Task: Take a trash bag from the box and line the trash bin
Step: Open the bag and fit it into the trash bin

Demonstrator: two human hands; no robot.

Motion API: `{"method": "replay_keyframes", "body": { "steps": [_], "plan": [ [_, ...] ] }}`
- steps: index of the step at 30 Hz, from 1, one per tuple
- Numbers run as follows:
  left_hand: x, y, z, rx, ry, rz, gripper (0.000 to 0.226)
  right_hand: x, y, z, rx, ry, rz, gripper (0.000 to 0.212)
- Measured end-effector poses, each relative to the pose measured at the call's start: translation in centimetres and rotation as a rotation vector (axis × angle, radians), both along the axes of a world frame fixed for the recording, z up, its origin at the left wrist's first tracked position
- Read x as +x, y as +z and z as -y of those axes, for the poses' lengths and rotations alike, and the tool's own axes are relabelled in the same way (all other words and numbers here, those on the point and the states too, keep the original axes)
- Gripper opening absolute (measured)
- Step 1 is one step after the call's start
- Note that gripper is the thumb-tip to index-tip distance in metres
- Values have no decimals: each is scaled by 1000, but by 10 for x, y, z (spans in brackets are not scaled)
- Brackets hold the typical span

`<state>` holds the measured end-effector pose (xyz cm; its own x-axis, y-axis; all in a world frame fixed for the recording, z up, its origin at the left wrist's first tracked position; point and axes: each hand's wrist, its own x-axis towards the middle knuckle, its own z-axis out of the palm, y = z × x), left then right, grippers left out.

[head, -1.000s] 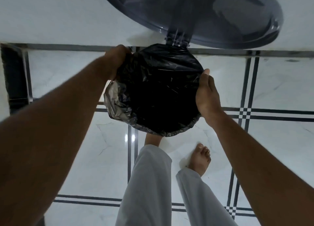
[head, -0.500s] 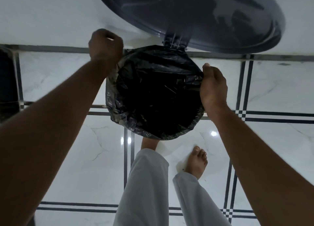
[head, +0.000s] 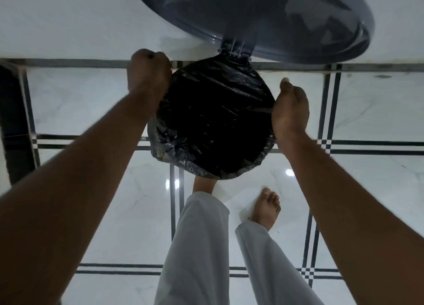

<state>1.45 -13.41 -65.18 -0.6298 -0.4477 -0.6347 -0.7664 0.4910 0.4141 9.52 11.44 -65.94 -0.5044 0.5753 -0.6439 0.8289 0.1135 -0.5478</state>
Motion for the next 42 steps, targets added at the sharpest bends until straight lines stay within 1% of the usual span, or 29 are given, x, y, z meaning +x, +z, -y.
{"method": "replay_keyframes", "body": {
  "steps": [2,3,4,5,7,8,10,11,13,16,17,18,20,21,22,23,26,28,29,31,33,34,35,36,38,39,40,41,42],
  "plan": [
    [34,11,-2,-74,131,-14,51,17,7,4,-20,-67,22,38],
    [51,13,-4,-30,218,12,57,24,9,7,-61,-100,59,46],
    [71,14,-5,59,311,51,64,32,10,11,-114,-124,94,51],
    [87,12,-4,196,381,101,68,38,13,16,-178,-144,122,51],
    [105,7,-2,502,504,157,68,46,17,24,-287,-169,163,47],
    [108,7,-2,602,591,178,68,46,20,25,-314,-192,169,48],
    [109,12,-1,654,729,220,74,43,22,21,-358,-234,175,57],
    [106,15,-1,637,757,226,75,40,23,18,-381,-247,191,59],
    [103,22,-2,518,749,243,68,37,25,10,-384,-256,204,56],
    [104,29,0,147,634,188,54,42,26,3,-326,-267,192,53],
    [104,31,0,102,575,142,51,44,26,3,-309,-268,200,56],
    [102,30,-1,145,527,99,47,48,28,4,-304,-277,214,54],
    [99,34,-5,362,462,108,47,56,31,9,-367,-309,253,43],
    [97,39,-6,461,444,147,50,59,33,12,-432,-330,246,50],
    [96,40,-4,506,449,177,55,61,33,15,-474,-338,248,53],
    [93,41,-1,511,477,204,59,61,35,17,-486,-350,250,56],
    [92,44,3,387,550,258,71,61,34,22,-417,-405,280,62],
    [96,49,-3,427,558,267,66,63,32,25,-441,-425,286,55],
    [99,50,-7,468,589,270,62,63,32,28,-490,-437,260,50],
    [106,56,-14,507,670,262,59,63,33,33,-501,-465,236,49],
    [118,52,-13,440,758,265,67,68,33,31,-438,-539,273,50],
    [125,51,-12,438,790,285,72,72,30,32,-455,-550,261,47],
    [131,51,-10,511,828,288,76,74,32,34,-507,-509,214,44],
    [139,50,-10,613,860,285,79,77,33,35,-578,-469,155,47],
    [149,53,-15,689,900,274,83,79,41,36,-588,-446,117,56],
    [153,50,-15,644,888,281,83,78,45,36,-555,-446,128,58],
    [155,49,-17,516,864,261,79,77,48,35,-507,-435,150,62],
    [155,46,-17,353,797,228,73,76,50,34,-454,-422,173,66],
    [154,48,-17,244,698,160,63,74,53,32,-410,-396,175,68]
  ]
}}
